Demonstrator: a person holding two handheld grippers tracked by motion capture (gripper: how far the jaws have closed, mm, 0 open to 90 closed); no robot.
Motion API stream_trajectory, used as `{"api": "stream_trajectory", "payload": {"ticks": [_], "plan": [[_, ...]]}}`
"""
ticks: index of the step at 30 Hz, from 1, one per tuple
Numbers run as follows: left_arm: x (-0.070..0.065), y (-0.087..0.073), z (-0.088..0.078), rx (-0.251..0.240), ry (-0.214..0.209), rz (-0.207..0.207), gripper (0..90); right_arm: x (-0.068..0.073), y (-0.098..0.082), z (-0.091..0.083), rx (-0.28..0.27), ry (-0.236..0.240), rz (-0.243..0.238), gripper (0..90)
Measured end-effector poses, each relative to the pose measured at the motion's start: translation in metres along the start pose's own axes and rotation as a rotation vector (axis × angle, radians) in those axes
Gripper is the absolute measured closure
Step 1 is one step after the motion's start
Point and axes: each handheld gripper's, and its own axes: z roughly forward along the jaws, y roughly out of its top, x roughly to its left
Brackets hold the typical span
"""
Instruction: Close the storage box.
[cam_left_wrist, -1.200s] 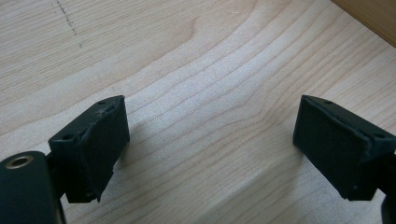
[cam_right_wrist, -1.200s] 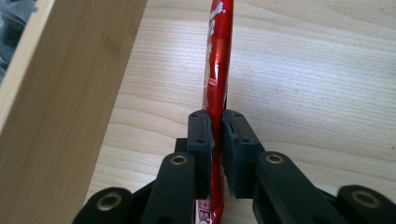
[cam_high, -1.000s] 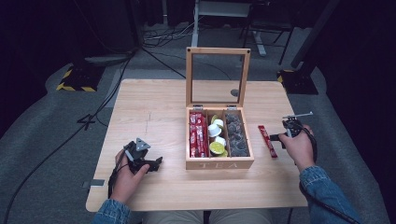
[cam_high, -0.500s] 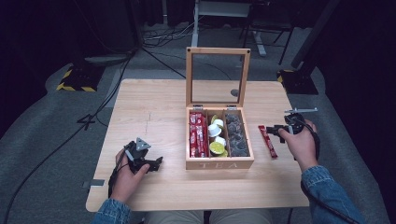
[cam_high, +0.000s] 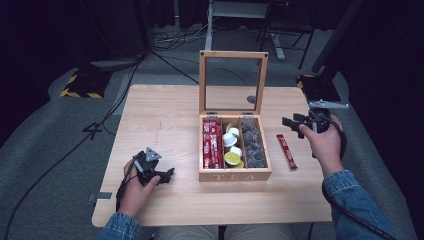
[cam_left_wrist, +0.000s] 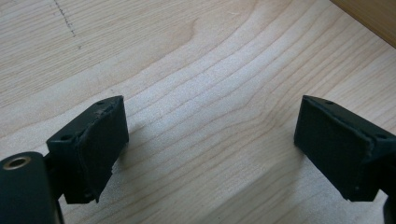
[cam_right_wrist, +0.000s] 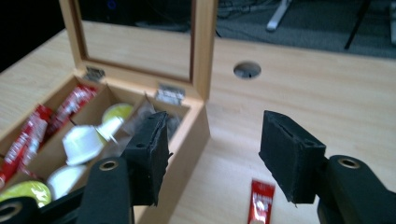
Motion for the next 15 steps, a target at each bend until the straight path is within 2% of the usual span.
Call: {"api": "stream_trajectory", "payload": {"ticks": [6, 15], "plan": [[0.000, 0.000, 0.000, 0.002, 0.000, 0.003, 10.2, 0.005, 0.026, -0.005, -0.060, 0.017, -0.023, 42.7], [0.000, 0.000, 0.000, 0.001, 0.006, 0.001, 10.4, 0.006, 0.056, 0.001, -0.083, 0.023, -0.048, 42.6]]}}
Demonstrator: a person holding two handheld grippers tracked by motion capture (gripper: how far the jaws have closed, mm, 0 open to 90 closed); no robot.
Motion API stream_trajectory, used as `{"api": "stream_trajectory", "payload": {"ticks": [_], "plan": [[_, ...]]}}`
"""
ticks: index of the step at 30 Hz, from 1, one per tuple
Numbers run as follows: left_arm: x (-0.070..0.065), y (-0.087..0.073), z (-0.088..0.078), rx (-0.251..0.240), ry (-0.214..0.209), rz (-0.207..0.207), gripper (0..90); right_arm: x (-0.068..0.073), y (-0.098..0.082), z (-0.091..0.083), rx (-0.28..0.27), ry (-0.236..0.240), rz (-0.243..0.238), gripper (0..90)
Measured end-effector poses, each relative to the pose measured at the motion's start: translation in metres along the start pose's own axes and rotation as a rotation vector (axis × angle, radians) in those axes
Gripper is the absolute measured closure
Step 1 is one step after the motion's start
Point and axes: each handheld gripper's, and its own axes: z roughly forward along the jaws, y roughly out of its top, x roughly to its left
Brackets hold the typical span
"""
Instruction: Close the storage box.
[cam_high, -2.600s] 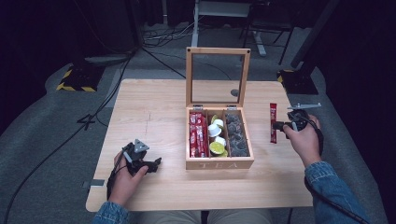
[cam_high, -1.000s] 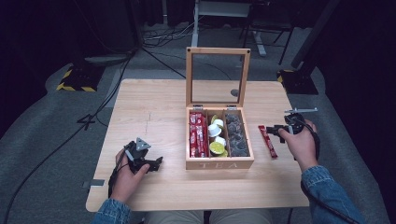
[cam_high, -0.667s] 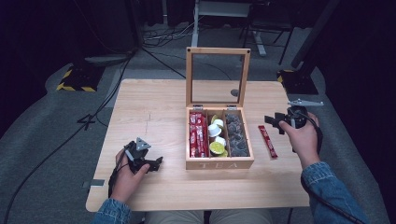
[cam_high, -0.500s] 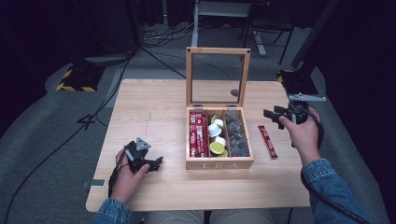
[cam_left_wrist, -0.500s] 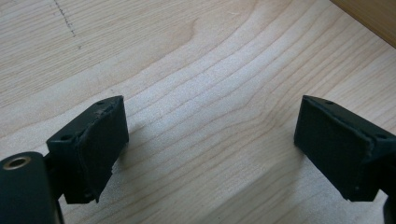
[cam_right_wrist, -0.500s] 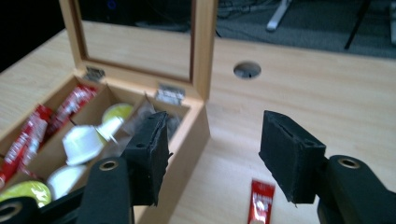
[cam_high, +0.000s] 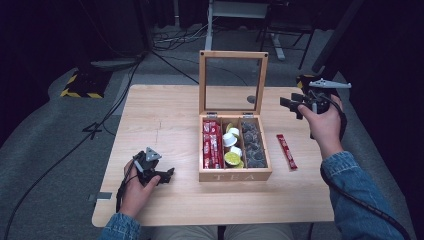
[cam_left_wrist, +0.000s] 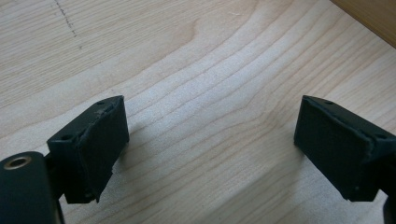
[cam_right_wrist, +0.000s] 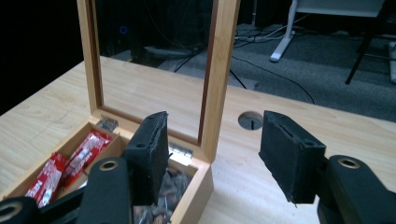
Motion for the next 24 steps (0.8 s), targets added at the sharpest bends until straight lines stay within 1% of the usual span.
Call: {"api": "stream_trajectory", "payload": {"ticks": [5, 9, 14, 19, 24], "plan": [[0.000, 0.000, 0.000, 0.000, 0.003, -0.003, 10.4, -0.003, 0.012, 0.006, -0.017, 0.011, 0.010, 42.6], [0.000, 0.000, 0.000, -0.002, 0.005, -0.006, 10.4, -0.006, 0.021, 0.011, -0.022, 0.012, 0.001, 42.6], [0.000, 0.000, 0.000, -0.002, 0.005, -0.006, 10.4, -0.009, 0.033, 0.019, -0.042, 0.025, 0.001, 42.5], [0.000, 0.000, 0.000, -0.002, 0.007, -0.008, 10.4, -0.011, 0.047, 0.033, -0.063, 0.037, -0.020, 41.9], [0.000, 0.000, 0.000, -0.002, 0.006, -0.009, 10.4, -0.011, 0.059, 0.050, -0.074, 0.053, -0.023, 41.3]]}}
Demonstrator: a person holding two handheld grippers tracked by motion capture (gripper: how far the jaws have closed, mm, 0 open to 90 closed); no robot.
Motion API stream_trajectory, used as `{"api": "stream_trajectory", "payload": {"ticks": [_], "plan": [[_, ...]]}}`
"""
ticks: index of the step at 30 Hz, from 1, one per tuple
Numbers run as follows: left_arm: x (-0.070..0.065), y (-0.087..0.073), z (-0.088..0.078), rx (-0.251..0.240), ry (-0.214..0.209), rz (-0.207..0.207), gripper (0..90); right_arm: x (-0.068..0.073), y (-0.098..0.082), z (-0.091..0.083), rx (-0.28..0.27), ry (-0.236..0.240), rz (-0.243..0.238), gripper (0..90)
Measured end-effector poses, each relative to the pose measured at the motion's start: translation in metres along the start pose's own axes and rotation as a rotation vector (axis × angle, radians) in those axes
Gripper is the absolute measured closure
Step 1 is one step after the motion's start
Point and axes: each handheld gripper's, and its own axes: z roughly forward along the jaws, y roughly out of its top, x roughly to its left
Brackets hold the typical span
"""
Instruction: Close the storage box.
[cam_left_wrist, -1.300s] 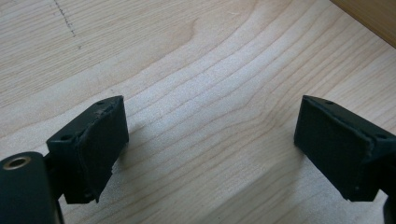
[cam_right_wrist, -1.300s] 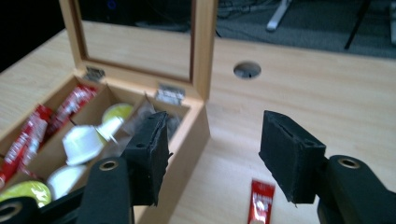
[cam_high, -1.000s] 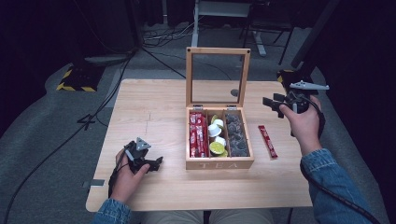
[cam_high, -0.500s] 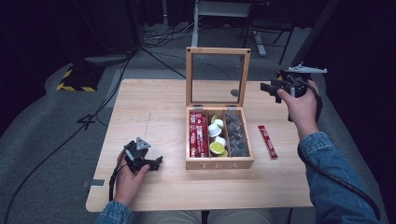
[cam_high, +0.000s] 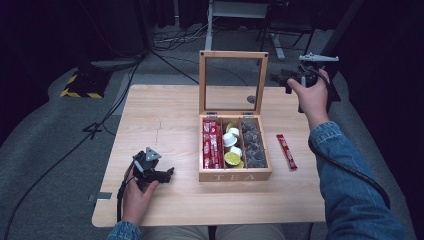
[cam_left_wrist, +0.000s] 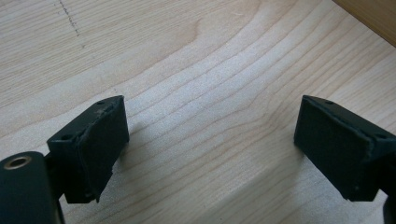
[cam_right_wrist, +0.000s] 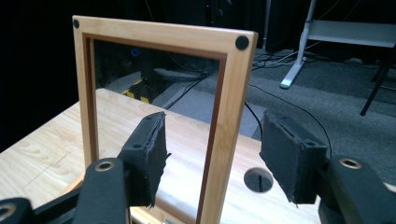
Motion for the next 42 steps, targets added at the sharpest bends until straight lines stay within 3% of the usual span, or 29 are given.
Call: {"api": "stream_trajectory", "payload": {"ticks": [7, 20, 34, 42], "plan": [[0.000, 0.000, 0.000, 0.002, 0.001, -0.001, 10.3, -0.006, 0.010, 0.025, -0.004, 0.005, 0.009, 40.6], [0.000, 0.000, 0.000, 0.000, 0.000, -0.005, 10.3, -0.019, 0.010, 0.066, 0.004, 0.008, 0.025, 40.6], [0.000, 0.000, 0.000, -0.001, 0.001, -0.005, 10.4, -0.019, 0.007, 0.084, 0.016, 0.041, 0.030, 43.3], [0.000, 0.000, 0.000, -0.002, 0.001, -0.005, 10.4, -0.020, 0.003, 0.089, 0.042, 0.055, 0.004, 50.4]]}}
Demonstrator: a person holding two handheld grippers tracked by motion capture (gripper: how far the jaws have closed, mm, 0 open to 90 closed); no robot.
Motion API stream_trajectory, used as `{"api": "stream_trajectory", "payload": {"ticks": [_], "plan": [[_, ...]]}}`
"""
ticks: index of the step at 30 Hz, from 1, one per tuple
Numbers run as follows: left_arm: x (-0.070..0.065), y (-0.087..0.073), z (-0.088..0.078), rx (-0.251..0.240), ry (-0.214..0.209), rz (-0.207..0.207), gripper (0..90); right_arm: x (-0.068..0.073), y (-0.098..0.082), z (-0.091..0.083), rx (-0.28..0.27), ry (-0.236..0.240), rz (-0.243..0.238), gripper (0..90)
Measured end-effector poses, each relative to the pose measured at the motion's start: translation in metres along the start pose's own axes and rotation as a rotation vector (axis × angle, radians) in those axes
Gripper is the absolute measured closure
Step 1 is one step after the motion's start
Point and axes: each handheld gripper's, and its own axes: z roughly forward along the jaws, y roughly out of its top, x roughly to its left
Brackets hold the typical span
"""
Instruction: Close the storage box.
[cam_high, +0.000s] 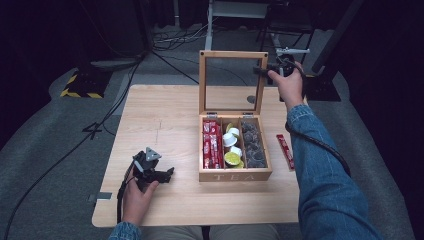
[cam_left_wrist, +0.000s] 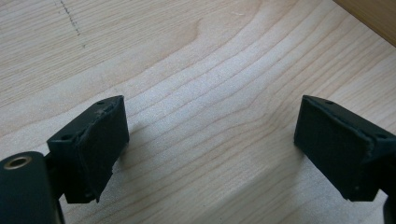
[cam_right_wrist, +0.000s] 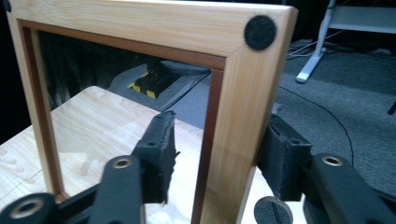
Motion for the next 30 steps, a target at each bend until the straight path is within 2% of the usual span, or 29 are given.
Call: {"api": "stream_trajectory", "payload": {"ticks": [10, 15, 22, 30], "plan": [[0.000, 0.000, 0.000, 0.001, 0.001, -0.001, 10.3, 0.004, 0.001, -0.011, -0.001, 0.013, -0.007, 53.1], [0.000, 0.000, 0.000, 0.002, 0.003, 0.001, 10.3, 0.011, 0.003, -0.023, 0.008, 0.013, -0.041, 53.4], [-0.001, 0.001, 0.000, 0.003, 0.008, -0.008, 10.3, 0.021, 0.007, -0.045, -0.010, 0.040, -0.071, 53.4], [-0.002, 0.001, 0.001, 0.003, 0.013, -0.018, 10.3, 0.038, -0.001, -0.078, -0.039, 0.086, -0.109, 53.1]]}}
